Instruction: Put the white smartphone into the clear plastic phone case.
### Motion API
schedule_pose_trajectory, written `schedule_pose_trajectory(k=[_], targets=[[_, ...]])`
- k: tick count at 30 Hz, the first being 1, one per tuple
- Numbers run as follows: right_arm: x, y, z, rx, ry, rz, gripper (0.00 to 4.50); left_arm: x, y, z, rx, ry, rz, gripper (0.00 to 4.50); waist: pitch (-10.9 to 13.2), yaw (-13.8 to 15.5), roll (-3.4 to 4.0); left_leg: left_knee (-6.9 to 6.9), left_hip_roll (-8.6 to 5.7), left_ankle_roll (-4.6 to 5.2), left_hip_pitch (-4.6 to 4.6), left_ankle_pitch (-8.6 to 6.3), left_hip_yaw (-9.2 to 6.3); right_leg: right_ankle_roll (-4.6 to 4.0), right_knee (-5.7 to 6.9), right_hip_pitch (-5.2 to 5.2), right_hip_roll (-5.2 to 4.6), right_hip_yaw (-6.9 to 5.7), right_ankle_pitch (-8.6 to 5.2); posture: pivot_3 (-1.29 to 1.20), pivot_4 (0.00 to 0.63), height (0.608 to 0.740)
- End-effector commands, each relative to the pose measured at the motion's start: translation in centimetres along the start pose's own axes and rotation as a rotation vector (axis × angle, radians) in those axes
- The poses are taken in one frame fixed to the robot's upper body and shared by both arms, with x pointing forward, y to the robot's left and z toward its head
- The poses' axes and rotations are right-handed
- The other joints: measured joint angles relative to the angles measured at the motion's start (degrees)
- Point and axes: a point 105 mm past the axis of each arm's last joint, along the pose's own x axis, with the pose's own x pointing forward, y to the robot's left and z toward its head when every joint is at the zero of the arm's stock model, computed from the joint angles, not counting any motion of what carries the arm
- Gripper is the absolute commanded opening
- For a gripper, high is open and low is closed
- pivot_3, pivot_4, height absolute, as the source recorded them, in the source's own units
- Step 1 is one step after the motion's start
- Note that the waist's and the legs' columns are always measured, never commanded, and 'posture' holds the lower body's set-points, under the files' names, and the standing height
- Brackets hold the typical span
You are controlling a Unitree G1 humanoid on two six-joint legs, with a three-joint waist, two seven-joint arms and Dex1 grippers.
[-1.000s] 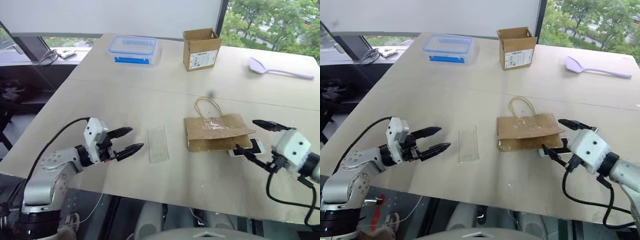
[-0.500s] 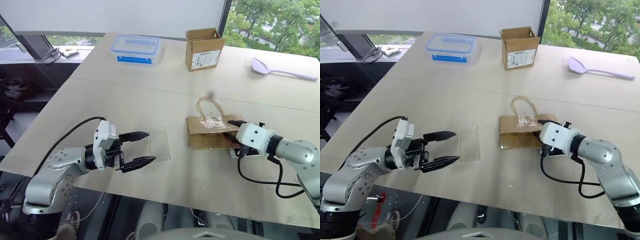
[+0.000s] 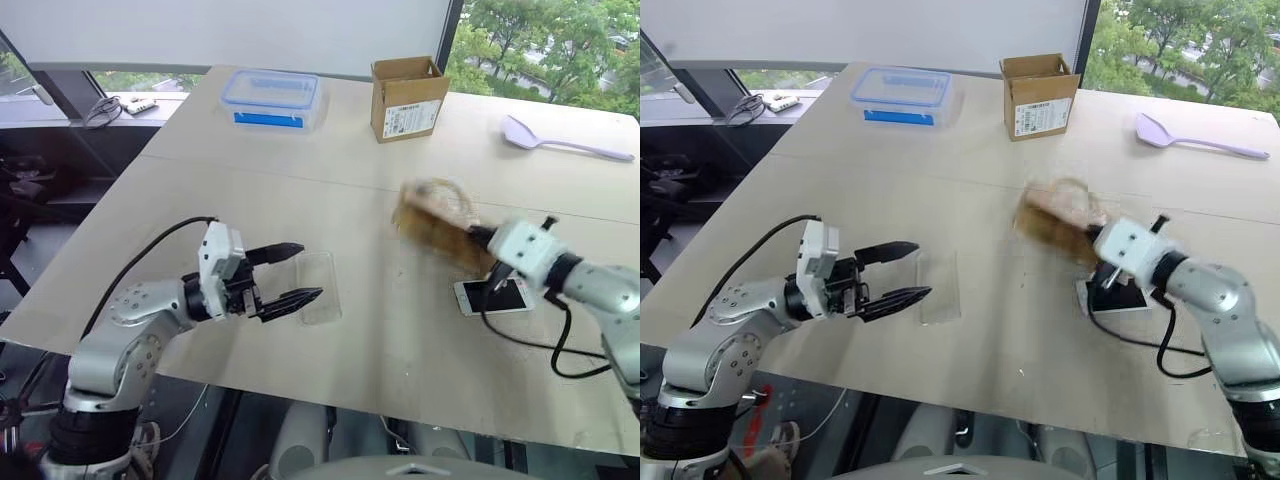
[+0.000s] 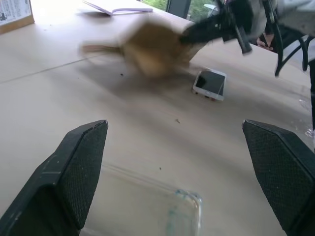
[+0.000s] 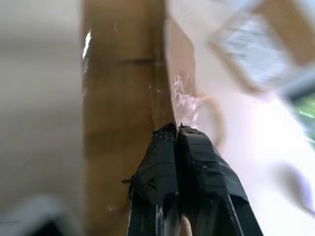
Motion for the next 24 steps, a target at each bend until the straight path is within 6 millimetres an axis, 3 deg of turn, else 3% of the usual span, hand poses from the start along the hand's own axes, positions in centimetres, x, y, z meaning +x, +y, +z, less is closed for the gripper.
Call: schedule_pose_trajectory(k=[1, 7, 11, 14, 18, 24], targets=[[-1.4, -4.0, -0.8, -0.086, 0.077, -0.153, 0.07, 0.4, -0.2, 0.6, 0.029, -0.009, -0.010, 4.50, 0.00, 0.04, 0.00, 0.00, 0.00, 0.00, 0.00, 0.00, 0.00, 0.00, 0.00, 0.00, 0.00, -0.01, 0.00, 0.00, 0.150, 0.740], [-1.1, -6.2, -5.3, -0.152, 0.283, -0.205, 0.07, 1.3, 0.2, 0.9, 0.040, -0.016, -0.019, 4.50, 0.00, -0.11, 0.00, 0.05, 0.00, 0.01, 0.04, 0.00, 0.09, -0.02, 0.08, 0.00, 0.03, 0.08, -0.01, 0.00, 0.150, 0.740], [0.8, -3.7, -9.1, -0.105, 0.409, -0.043, 0.07, 1.7, 0.5, 1.1, 0.056, -0.014, -0.021, 4.50, 0.00, -0.60, 0.00, 0.09, 0.00, 0.01, 0.10, 0.01, 0.23, -0.01, 0.20, -0.02, 0.07, 0.19, -0.01, 0.00, 0.150, 0.740], [1.4, -2.9, -10.1, -0.084, 0.433, 0.027, 0.07, 1.6, 0.7, 1.3, 0.064, -0.013, -0.013, 4.50, 0.04, -0.89, 0.06, 0.09, 0.01, 0.01, 0.08, 0.01, 0.27, 0.00, 0.24, -0.05, 0.08, 0.18, -0.01, 0.00, 0.150, 0.740], [1.0, -3.3, -9.9, -0.055, 0.430, 0.039, 1.36, 1.1, 0.7, 1.3, 0.065, -0.007, 0.008, 4.50, 0.04, -1.00, 0.07, 0.09, 0.01, 0.01, 0.08, 0.01, 0.23, 0.03, 0.27, -0.06, 0.08, 0.21, 0.01, 0.00, 0.150, 0.740], [-1.0, -4.0, -8.3, 0.038, 0.384, -0.016, 4.25, 1.0, 0.4, 0.9, 0.058, 0.001, 0.017, 4.50, 0.05, -0.76, 0.08, 0.09, 0.02, 0.01, 0.07, 0.00, 0.18, 0.04, 0.29, -0.06, 0.07, 0.18, 0.01, 0.00, 0.150, 0.740]])
